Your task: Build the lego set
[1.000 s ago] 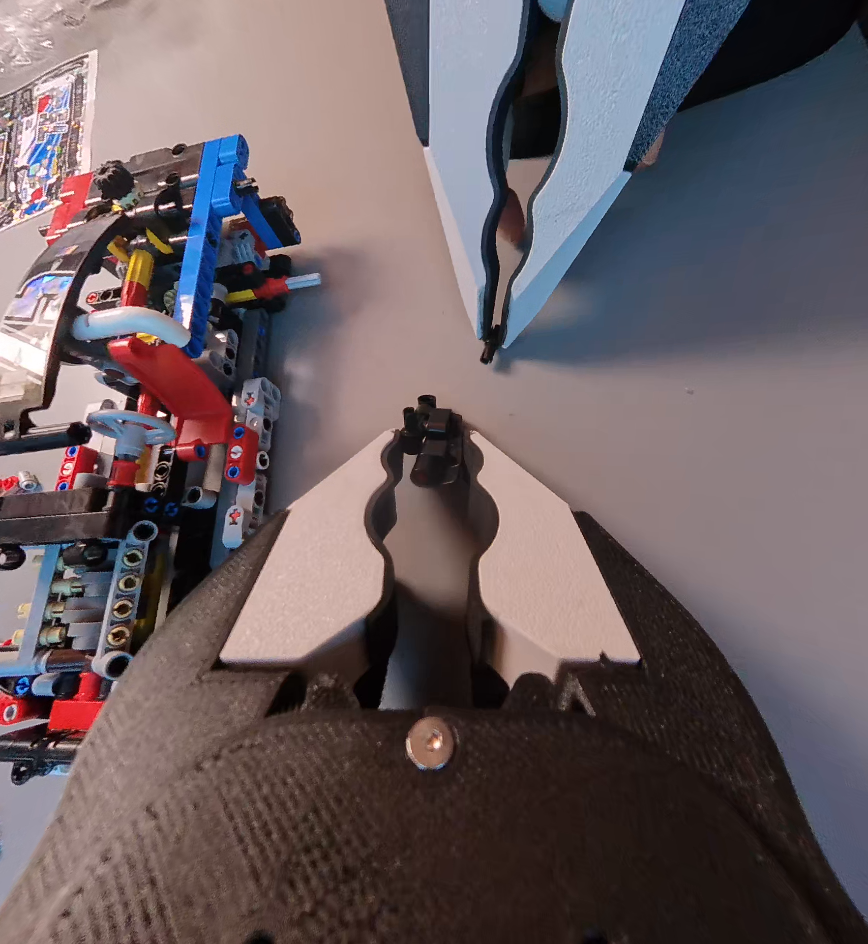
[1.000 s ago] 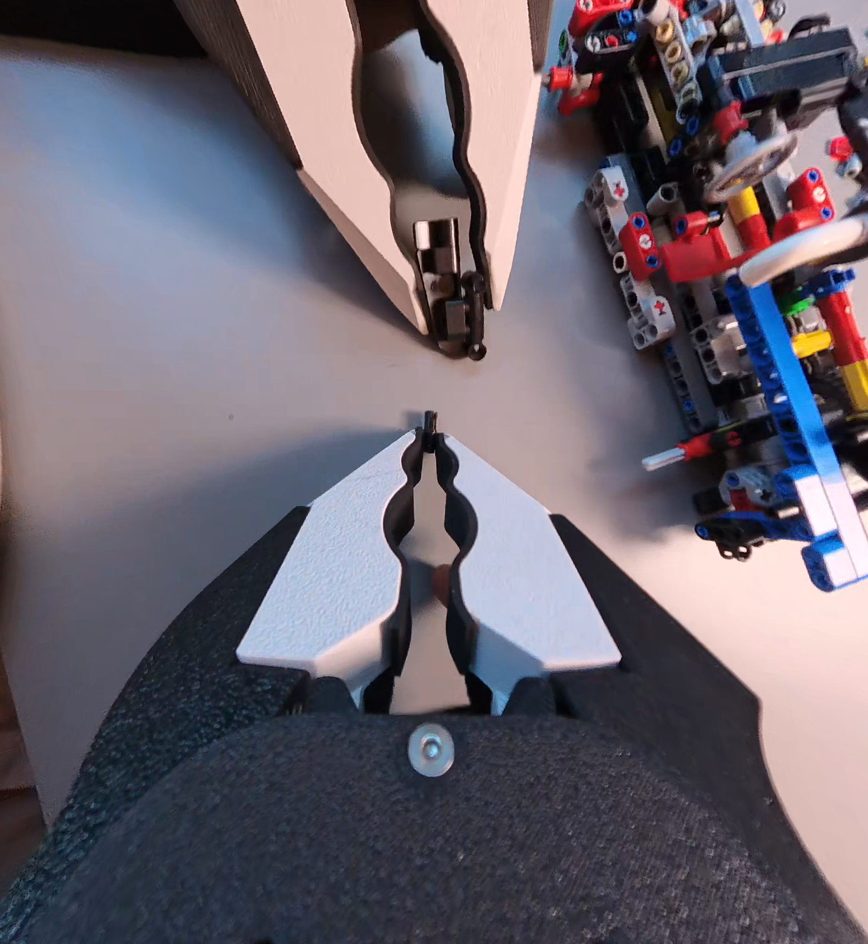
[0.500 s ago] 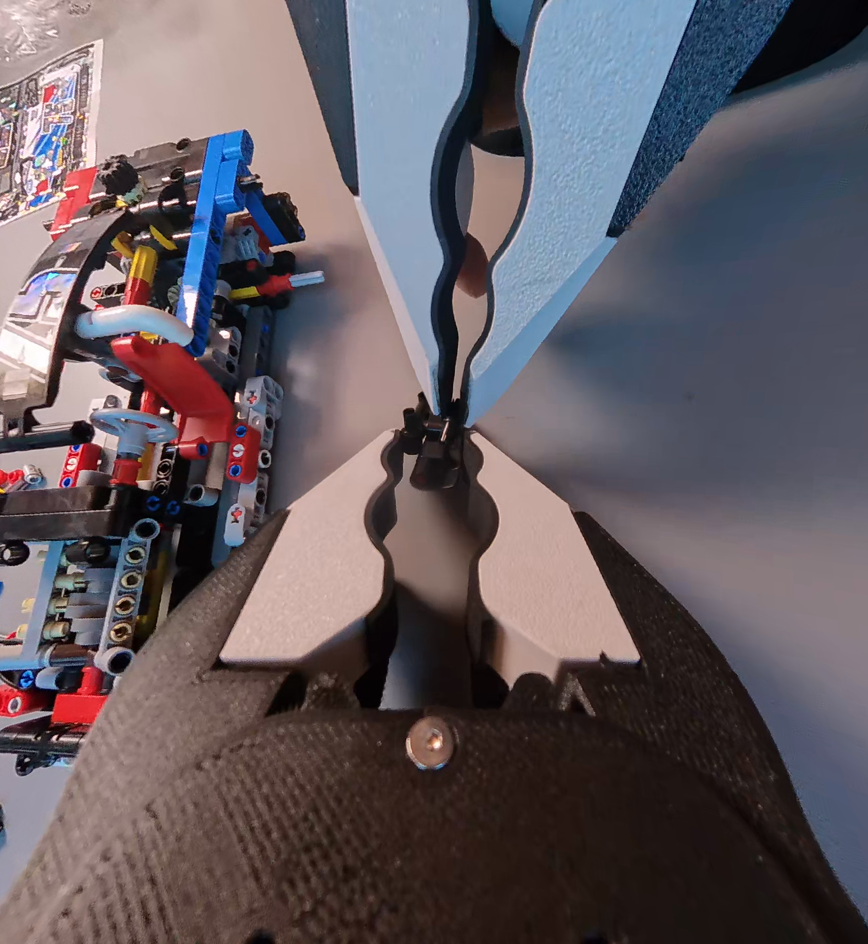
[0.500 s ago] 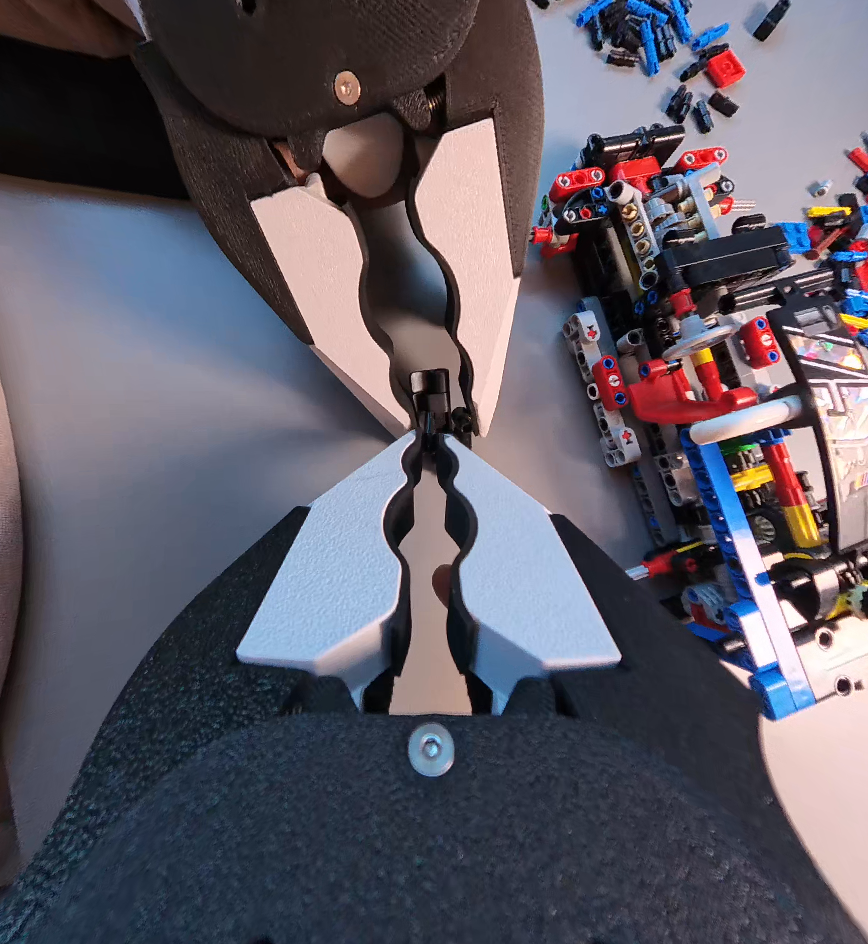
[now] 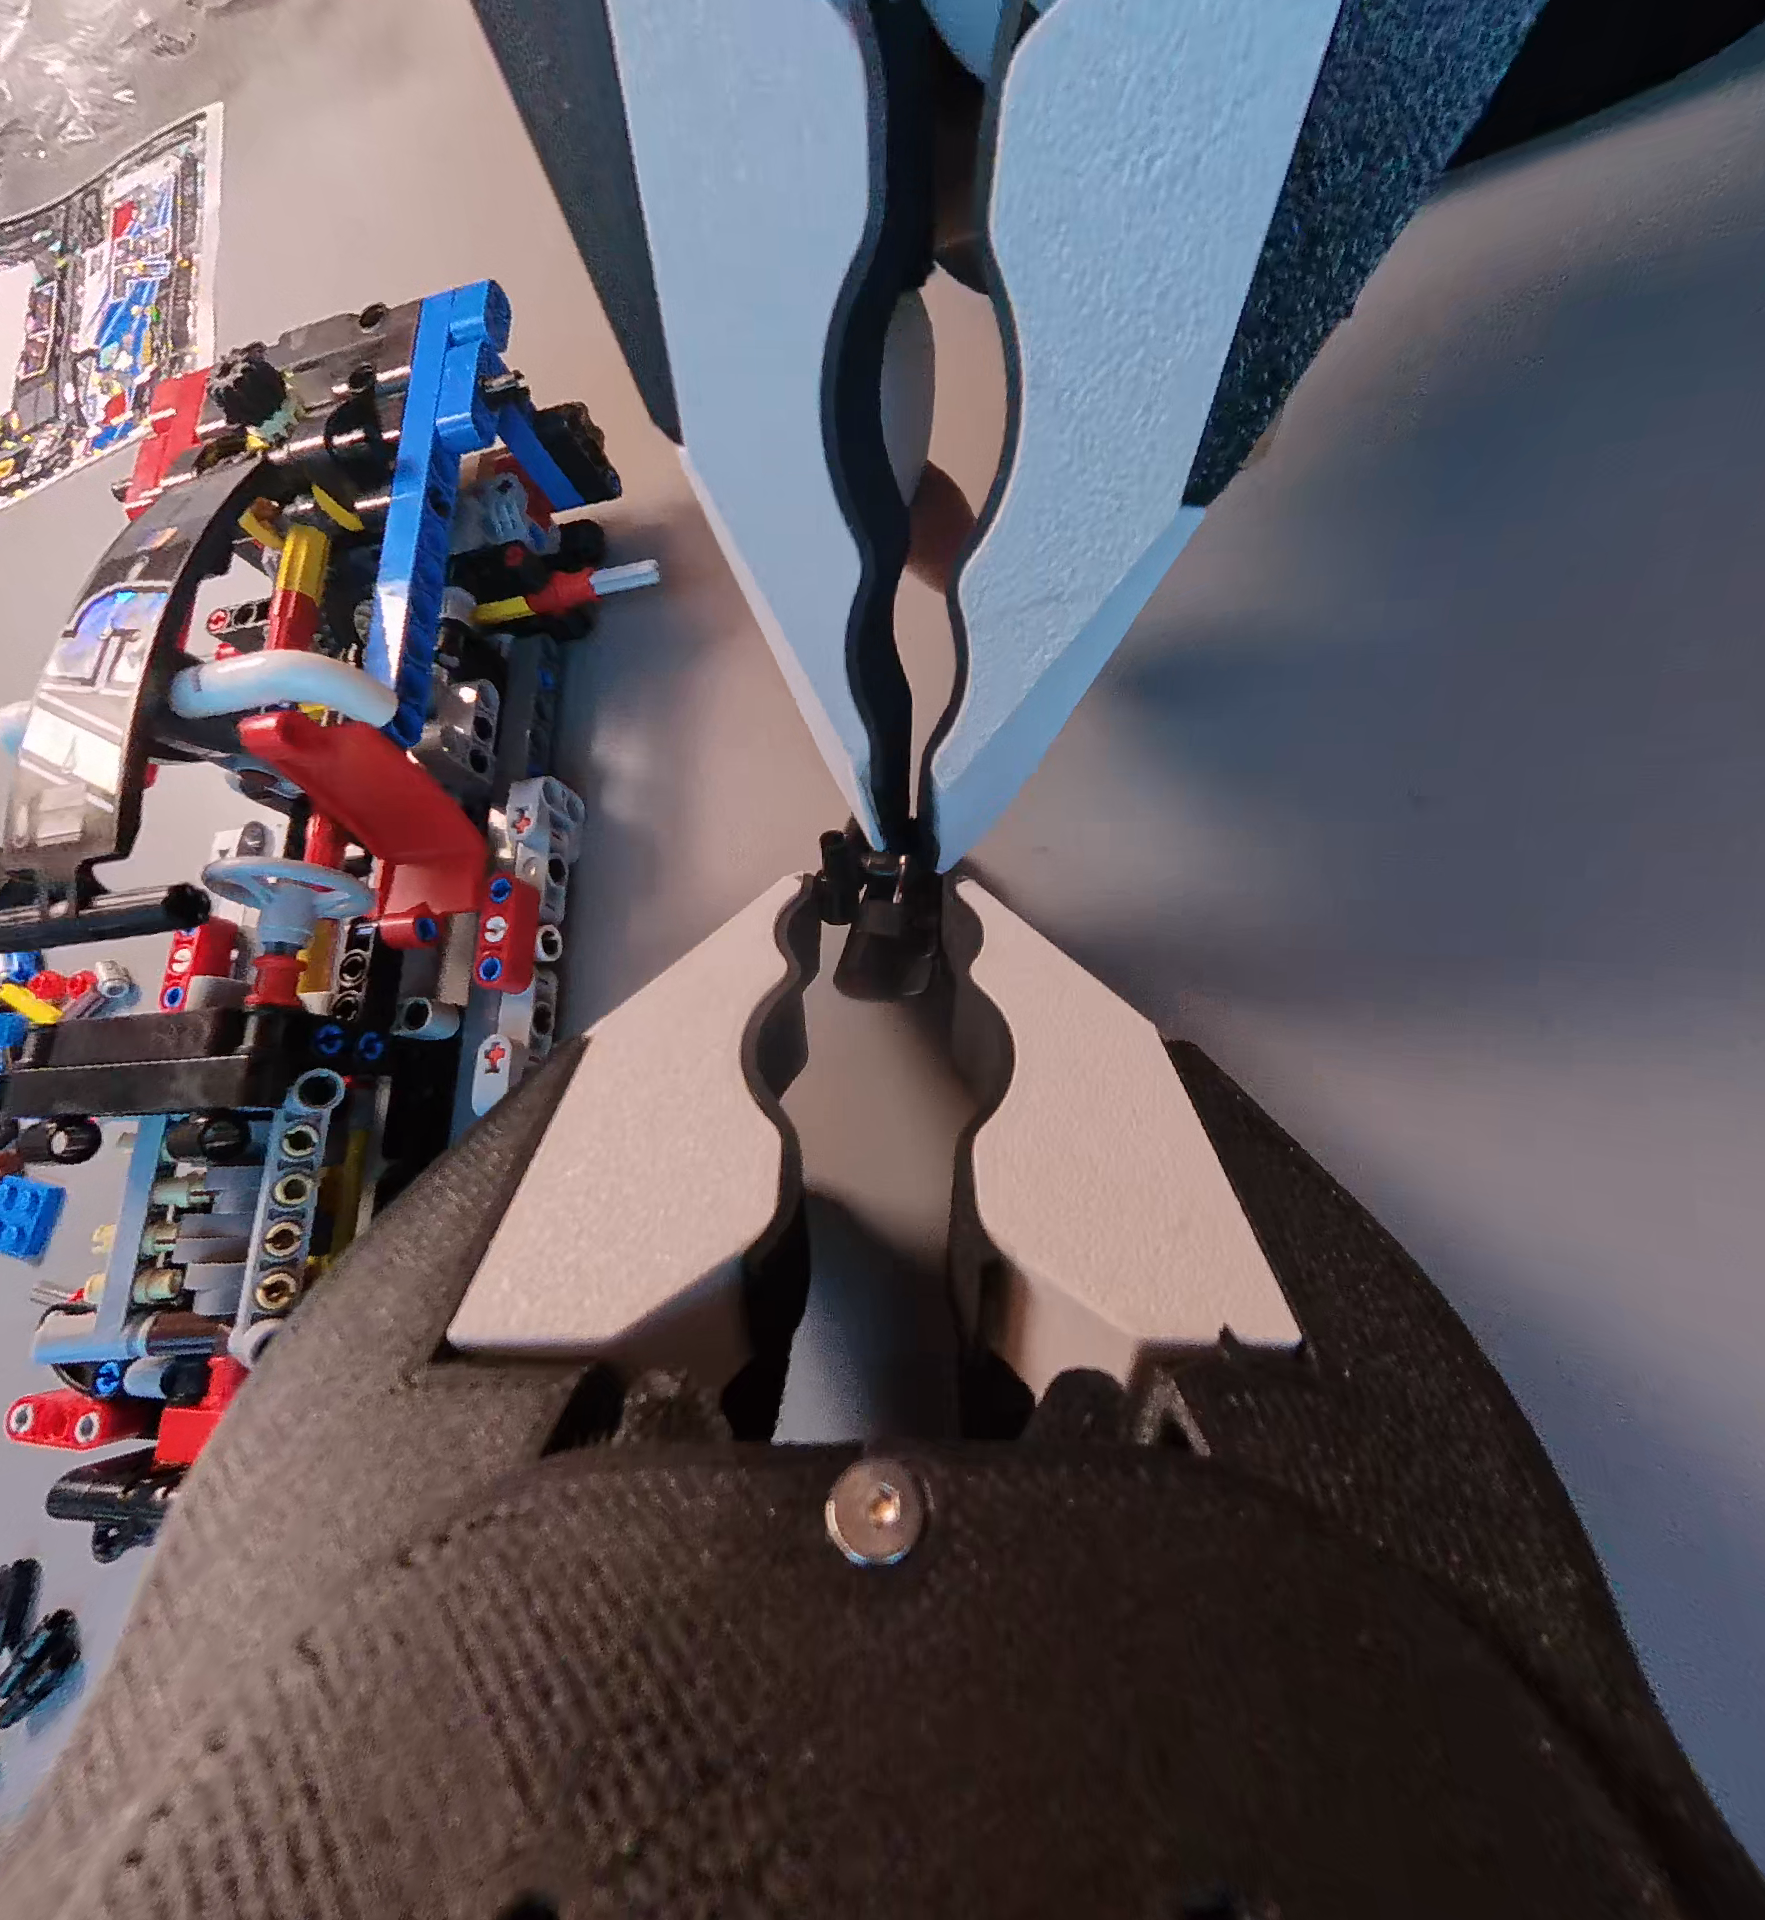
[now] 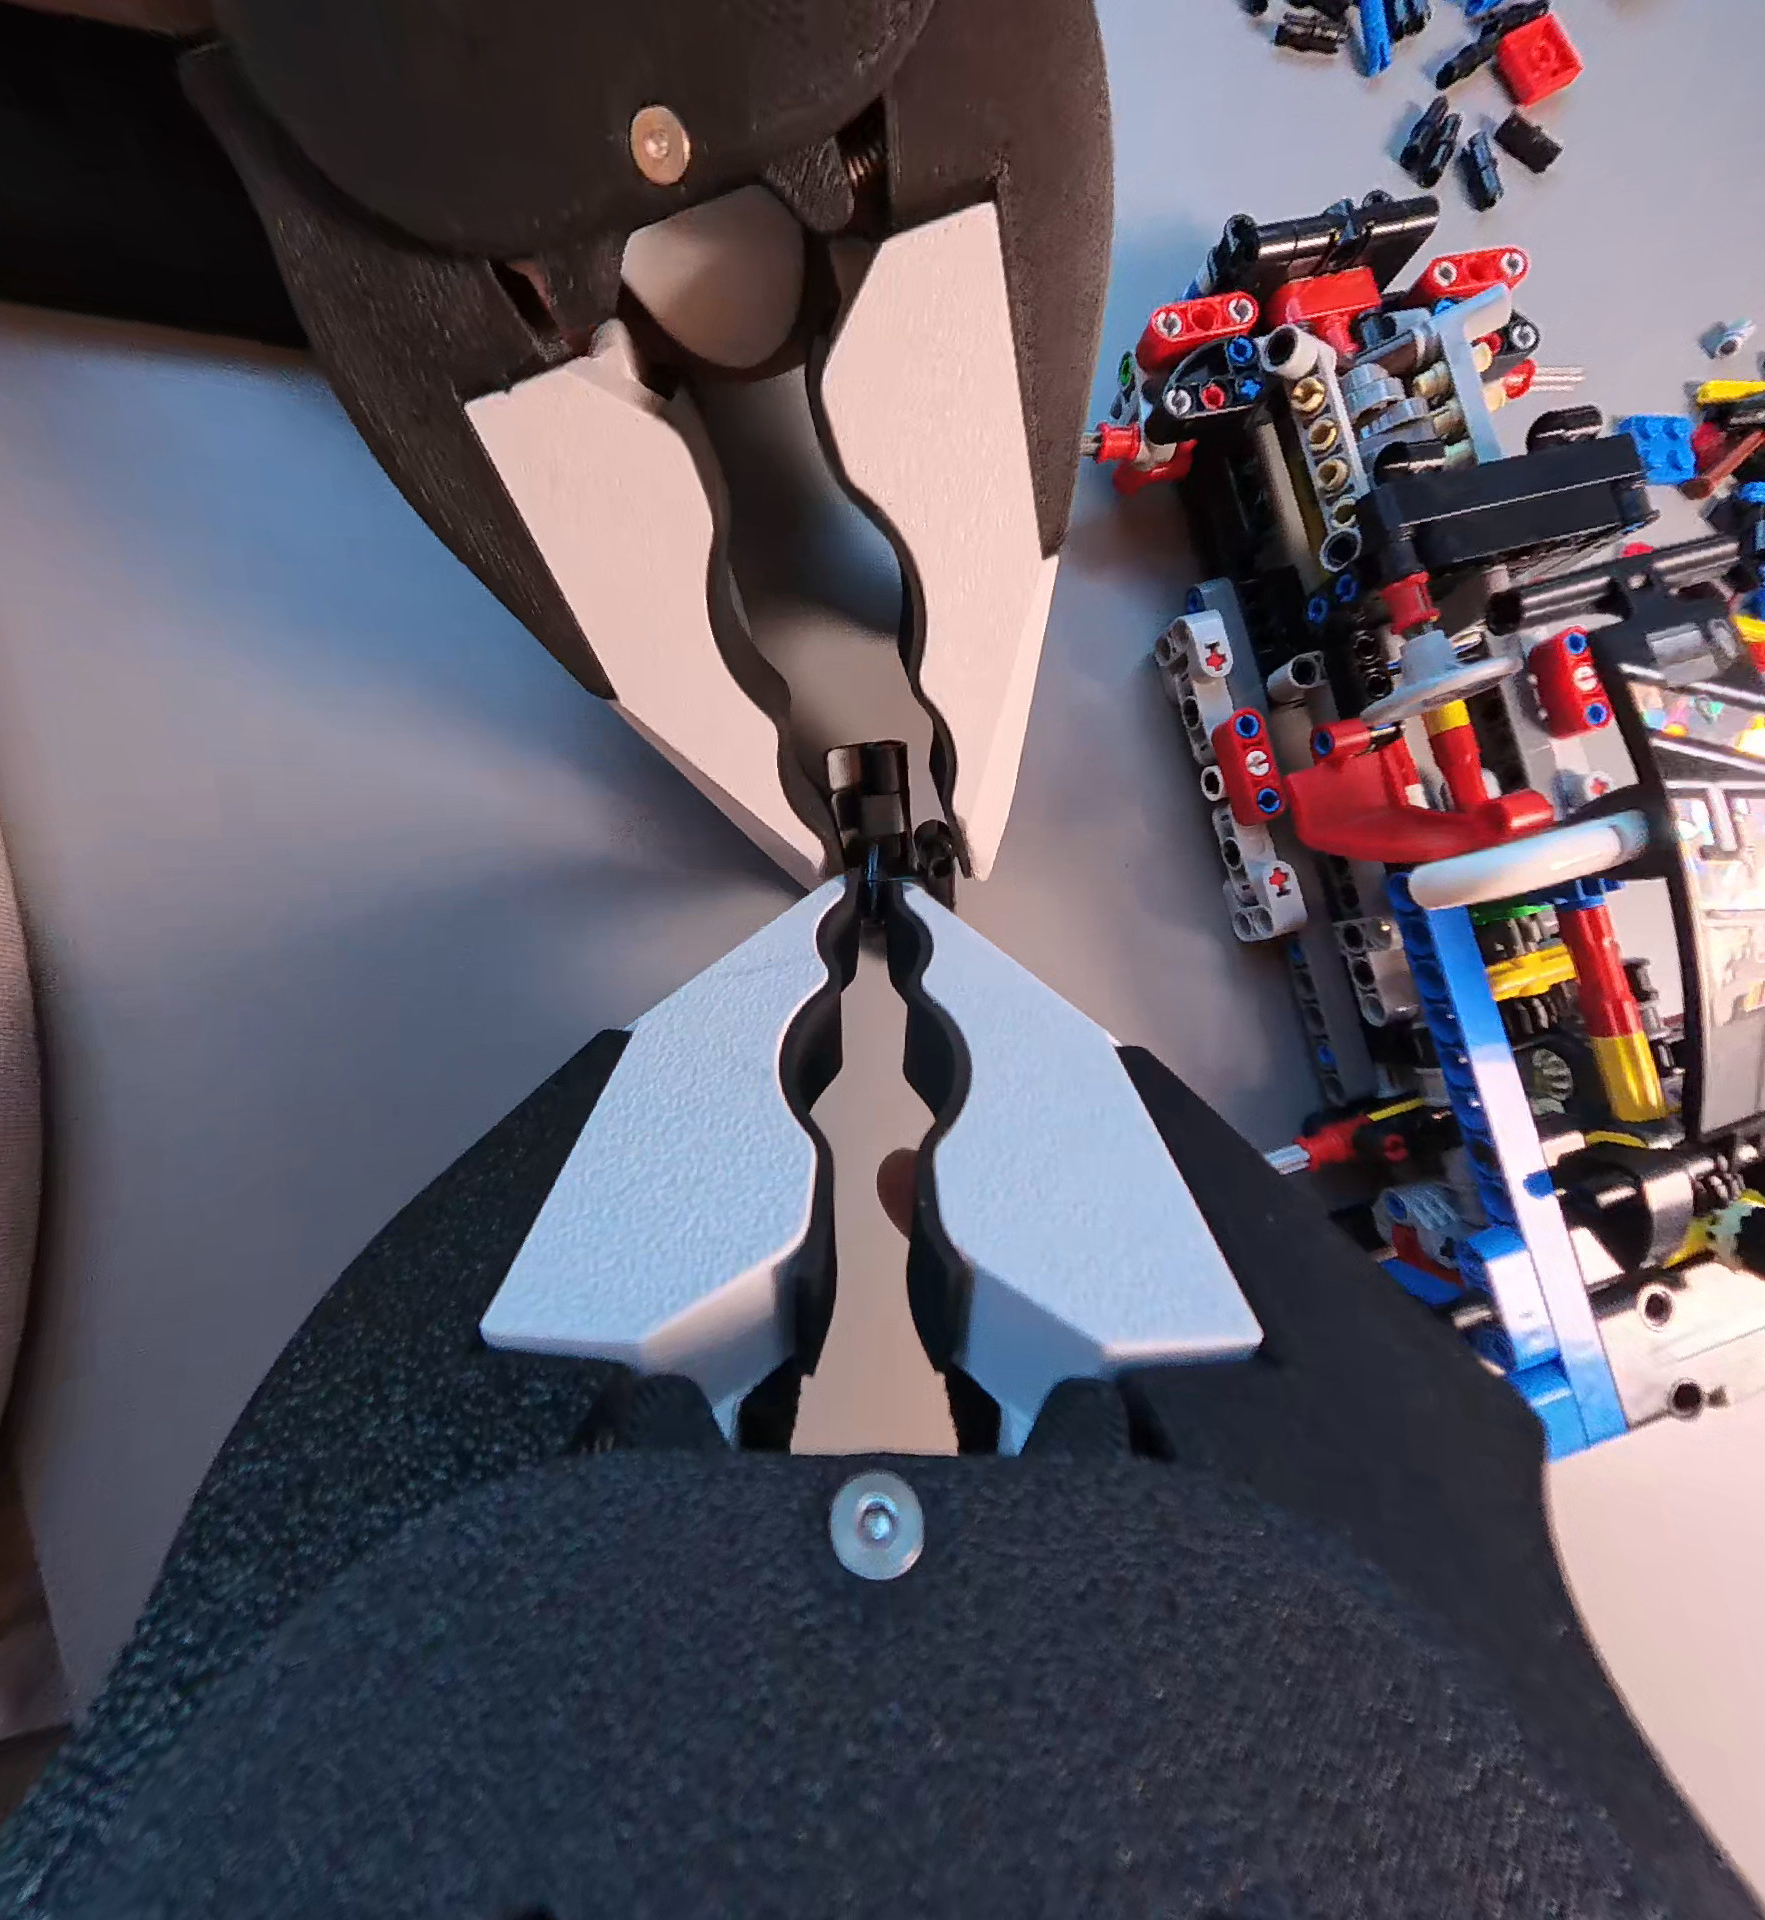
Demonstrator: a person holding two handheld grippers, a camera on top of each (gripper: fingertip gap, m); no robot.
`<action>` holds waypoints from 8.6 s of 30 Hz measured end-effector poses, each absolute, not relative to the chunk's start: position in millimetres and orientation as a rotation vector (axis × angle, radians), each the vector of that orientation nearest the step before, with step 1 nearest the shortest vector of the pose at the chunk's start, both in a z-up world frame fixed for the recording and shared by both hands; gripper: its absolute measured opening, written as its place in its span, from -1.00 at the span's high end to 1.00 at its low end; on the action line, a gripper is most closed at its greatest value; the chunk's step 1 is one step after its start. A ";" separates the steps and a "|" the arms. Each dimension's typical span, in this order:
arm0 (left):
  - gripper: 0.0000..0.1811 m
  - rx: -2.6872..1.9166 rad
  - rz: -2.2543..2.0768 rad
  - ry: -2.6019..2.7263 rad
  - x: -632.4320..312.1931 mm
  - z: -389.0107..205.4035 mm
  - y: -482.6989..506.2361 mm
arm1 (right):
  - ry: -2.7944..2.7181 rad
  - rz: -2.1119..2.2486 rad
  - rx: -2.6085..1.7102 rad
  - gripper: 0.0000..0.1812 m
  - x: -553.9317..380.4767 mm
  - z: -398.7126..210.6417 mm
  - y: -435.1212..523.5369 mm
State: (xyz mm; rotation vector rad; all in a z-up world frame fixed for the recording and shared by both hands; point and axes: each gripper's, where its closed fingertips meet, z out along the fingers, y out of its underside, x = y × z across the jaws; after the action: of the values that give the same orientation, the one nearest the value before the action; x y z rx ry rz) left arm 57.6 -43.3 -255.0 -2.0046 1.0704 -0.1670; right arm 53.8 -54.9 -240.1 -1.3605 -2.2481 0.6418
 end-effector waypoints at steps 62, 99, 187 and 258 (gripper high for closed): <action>0.78 -2.075 -0.294 1.019 58.0 -256.5 -46.3 | -2.497 0.432 -1.109 0.97 66.6 -250.9 -34.0; 0.79 -2.066 -0.432 0.932 61.0 -247.3 -38.0 | -2.297 -0.106 -0.373 0.99 54.3 -257.5 -32.4; 0.82 -1.219 -0.753 0.764 54.4 -109.8 -75.3 | -1.218 2.588 -1.472 0.79 42.0 -109.3 -84.3; 0.77 -1.981 -0.284 1.086 66.6 -252.2 -48.3 | -2.516 0.620 -1.282 0.98 62.9 -247.3 -42.5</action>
State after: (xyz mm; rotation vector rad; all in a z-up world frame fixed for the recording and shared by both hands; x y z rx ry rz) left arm 66.6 -48.3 -252.2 -1.9808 1.0862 -0.2836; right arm 62.9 -42.5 -247.3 -1.2819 -2.5157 0.6196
